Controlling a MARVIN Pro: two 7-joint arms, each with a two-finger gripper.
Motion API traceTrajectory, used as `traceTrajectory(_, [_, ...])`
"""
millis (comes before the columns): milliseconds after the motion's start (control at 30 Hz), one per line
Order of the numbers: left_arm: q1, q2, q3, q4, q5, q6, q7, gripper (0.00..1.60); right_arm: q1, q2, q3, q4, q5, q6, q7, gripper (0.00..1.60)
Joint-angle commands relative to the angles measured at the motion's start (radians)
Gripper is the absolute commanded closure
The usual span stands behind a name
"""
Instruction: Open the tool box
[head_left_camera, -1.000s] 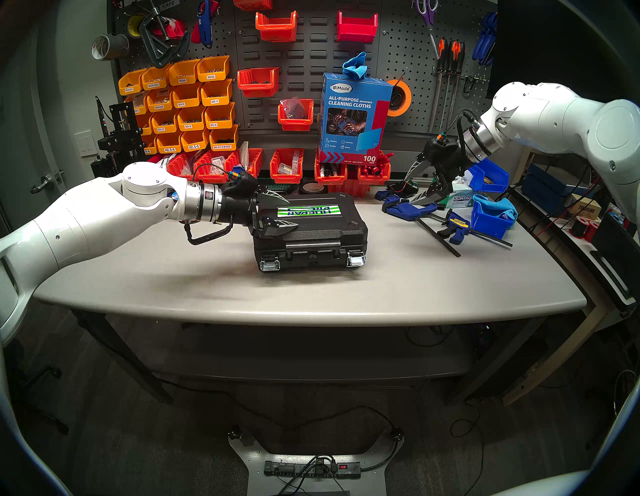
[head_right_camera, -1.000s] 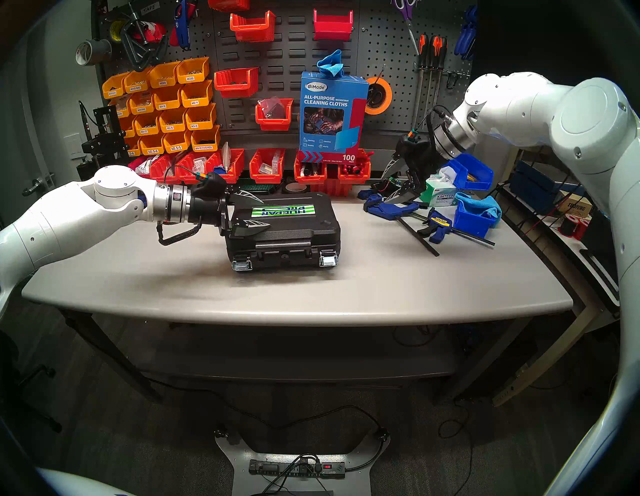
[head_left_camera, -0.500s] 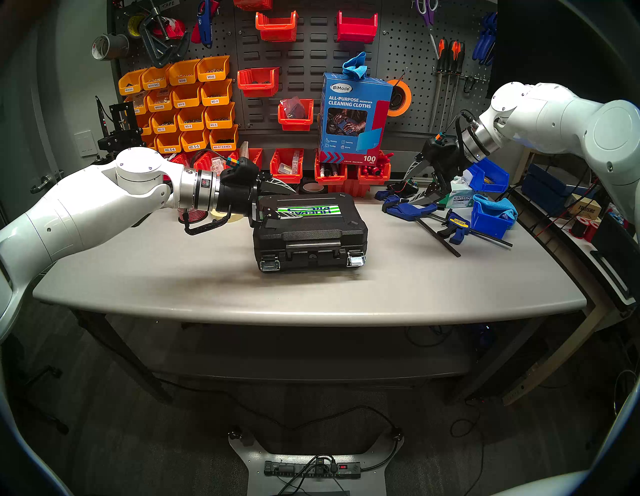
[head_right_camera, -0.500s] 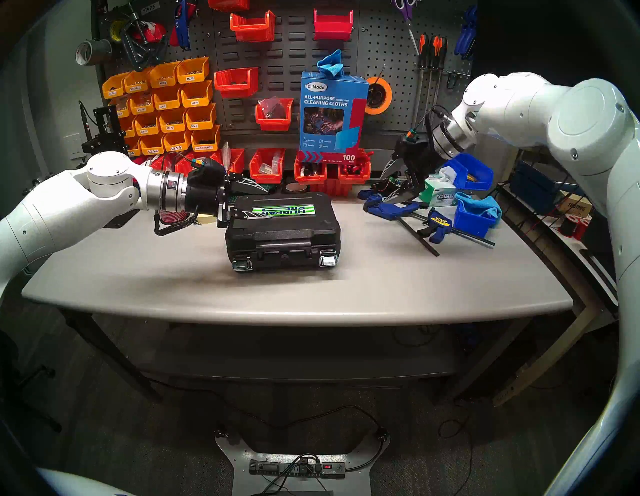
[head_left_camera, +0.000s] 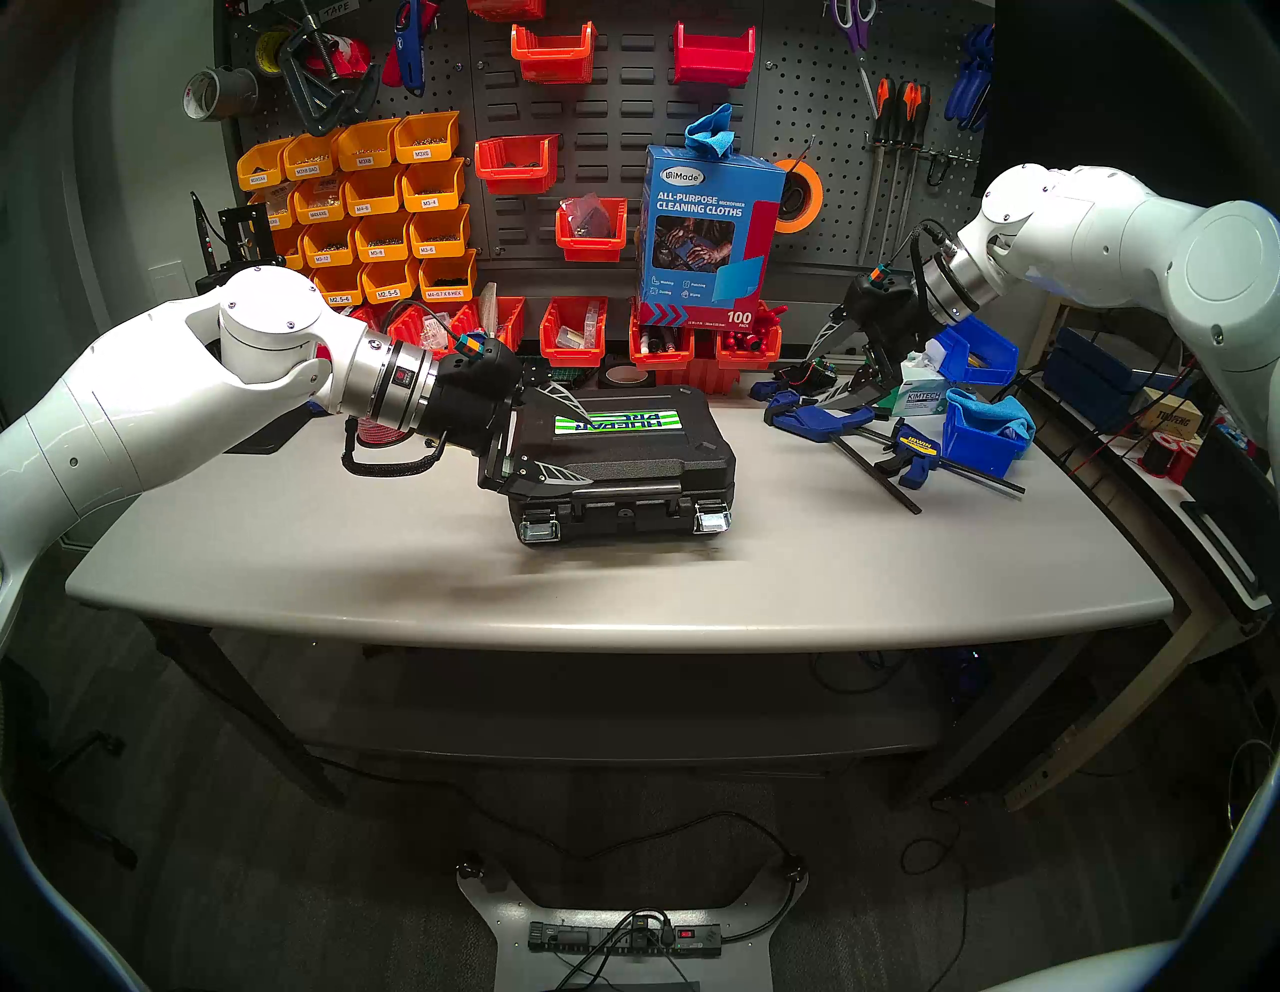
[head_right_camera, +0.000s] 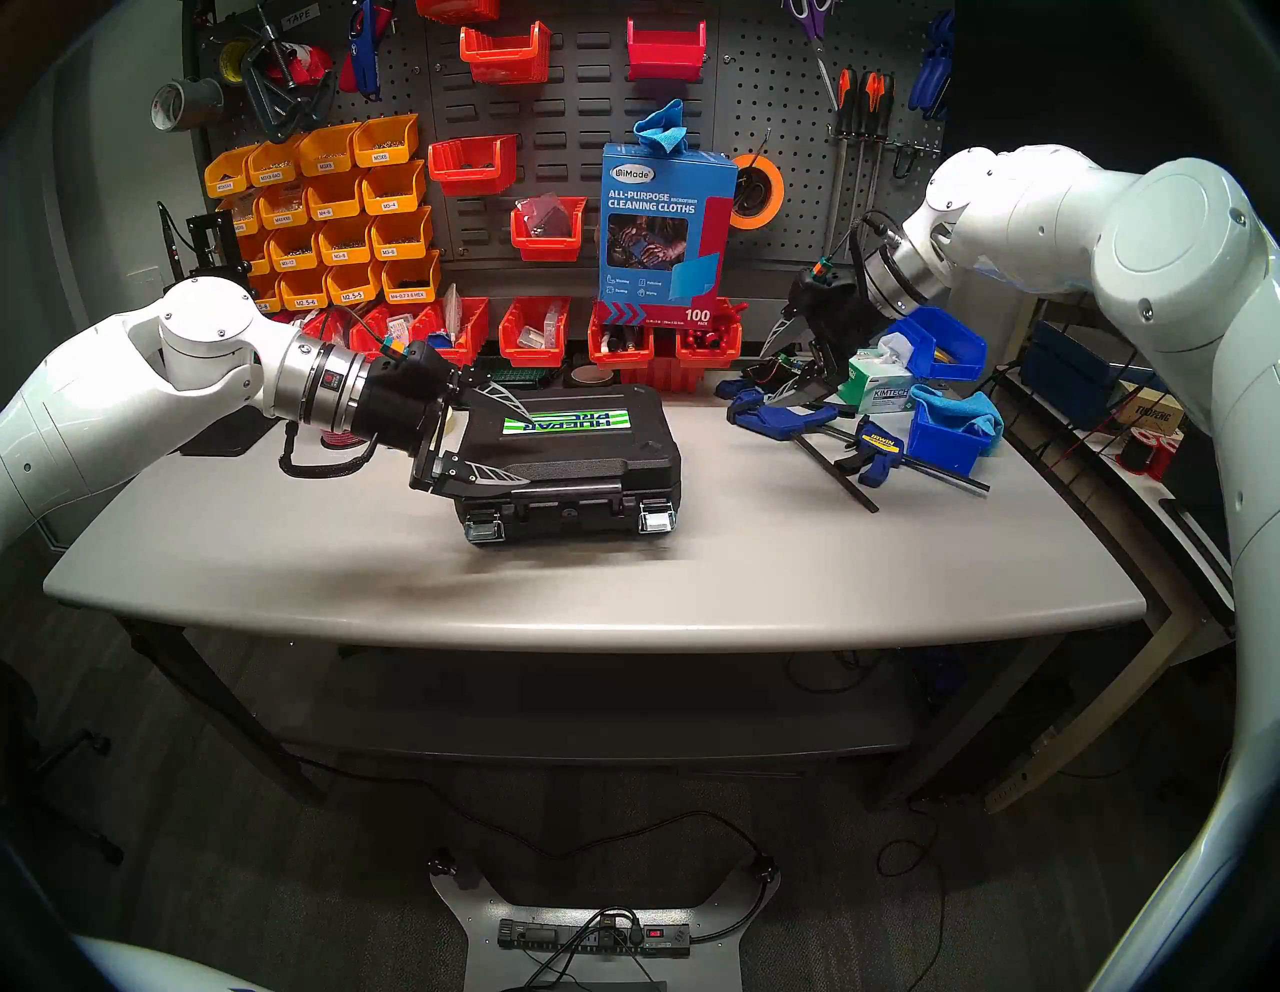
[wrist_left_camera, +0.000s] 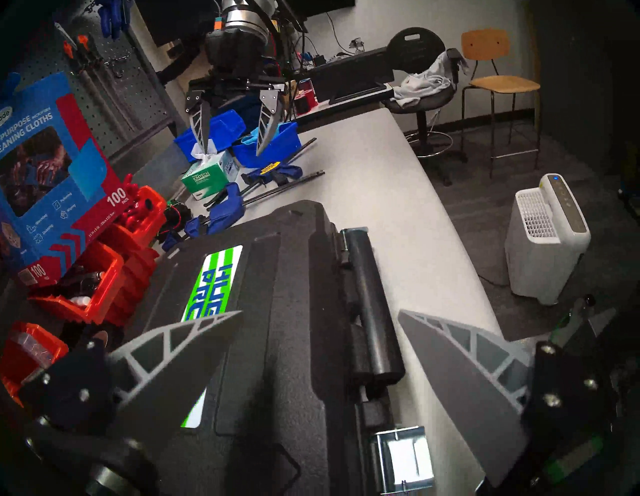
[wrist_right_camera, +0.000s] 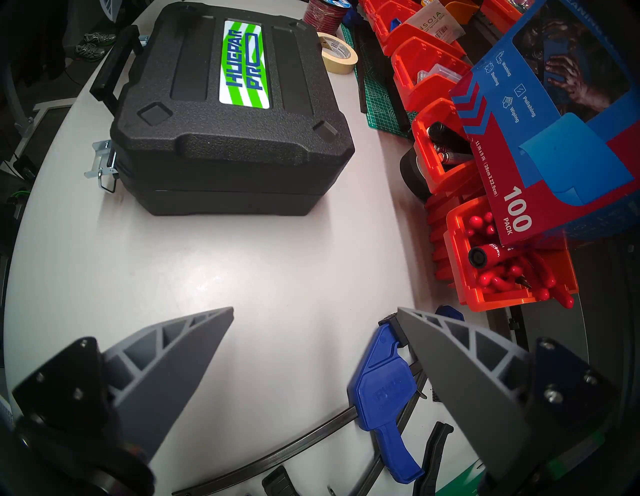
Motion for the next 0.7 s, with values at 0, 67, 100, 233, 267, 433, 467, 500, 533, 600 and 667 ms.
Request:
traceTrajectory(0, [-0.037,0.014,-0.018,-0.036,0.008,0.013,-0.026,0.00,0.011,0.003,0.002,0.011,0.002,0.003,0.001,0.00])
traceTrajectory(67, [-0.040,0.014,-0.017,-0.047,0.017,0.023,-0.036,0.00,0.011,0.002,0.002,0.011,0.003,0.003,0.001,0.00])
traceTrajectory(100, [-0.041,0.013,-0.016,-0.052,0.020,0.030,-0.039,0.00,0.011,0.002,0.002,0.012,0.003,0.003,0.001,0.00])
traceTrajectory(233, [-0.041,-0.001,-0.008,-0.073,0.043,0.063,-0.040,0.00,0.010,0.002,0.002,0.013,0.003,0.003,0.002,0.00])
traceTrajectory(267, [-0.040,-0.005,-0.007,-0.075,0.046,0.069,-0.040,0.00,0.010,0.002,0.002,0.013,0.004,0.003,0.002,0.00])
traceTrajectory(433, [-0.037,-0.028,-0.001,-0.081,0.067,0.102,-0.035,0.00,0.009,0.002,0.002,0.014,0.004,0.003,0.003,0.00])
traceTrajectory(467, [-0.036,-0.032,0.001,-0.082,0.072,0.106,-0.030,0.00,0.009,0.002,0.002,0.014,0.004,0.002,0.003,0.00])
traceTrajectory(500, [-0.033,-0.038,0.002,-0.083,0.077,0.115,-0.022,0.00,0.009,0.002,0.002,0.014,0.004,0.002,0.003,0.00])
traceTrajectory(533, [-0.030,-0.043,0.003,-0.081,0.080,0.117,-0.017,0.00,0.009,0.002,0.002,0.015,0.004,0.002,0.003,0.00])
traceTrajectory(600, [-0.027,-0.050,0.007,-0.087,0.097,0.131,0.005,0.00,0.009,0.002,0.002,0.015,0.005,0.002,0.004,0.00])
traceTrajectory(667, [-0.023,-0.055,0.011,-0.093,0.112,0.138,0.025,0.00,0.009,0.002,0.002,0.015,0.005,0.002,0.004,0.00])
